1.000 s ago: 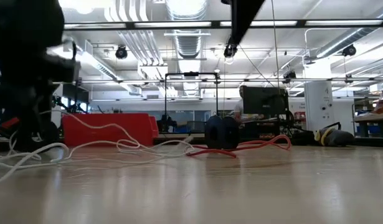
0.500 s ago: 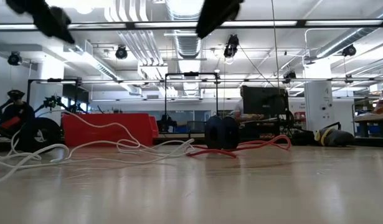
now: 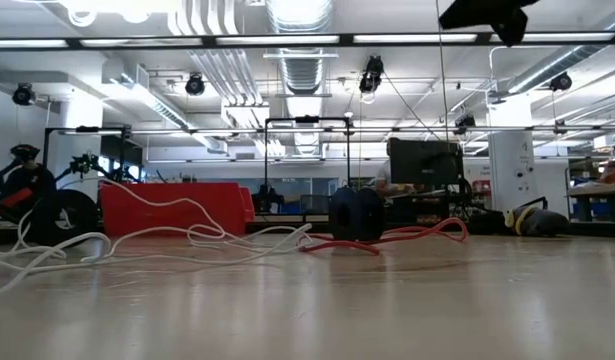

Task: Coil cords
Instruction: Return to Home Position

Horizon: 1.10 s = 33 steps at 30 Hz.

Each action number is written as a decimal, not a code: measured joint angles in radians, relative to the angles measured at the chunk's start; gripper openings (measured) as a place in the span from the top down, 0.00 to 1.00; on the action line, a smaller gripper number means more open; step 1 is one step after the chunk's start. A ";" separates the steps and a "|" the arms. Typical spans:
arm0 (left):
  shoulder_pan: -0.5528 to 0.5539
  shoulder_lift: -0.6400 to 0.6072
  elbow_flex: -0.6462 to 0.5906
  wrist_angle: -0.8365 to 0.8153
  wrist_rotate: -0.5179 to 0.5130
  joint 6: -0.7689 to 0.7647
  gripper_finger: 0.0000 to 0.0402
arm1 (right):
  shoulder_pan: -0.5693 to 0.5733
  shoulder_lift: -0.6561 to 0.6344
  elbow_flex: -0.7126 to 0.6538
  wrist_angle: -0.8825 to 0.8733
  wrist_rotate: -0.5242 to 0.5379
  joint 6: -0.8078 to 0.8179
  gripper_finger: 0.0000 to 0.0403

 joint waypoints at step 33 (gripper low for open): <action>0.401 -0.536 -0.773 0.657 0.167 0.153 0.42 | -0.076 -0.859 -0.767 0.672 -0.279 -0.576 0.94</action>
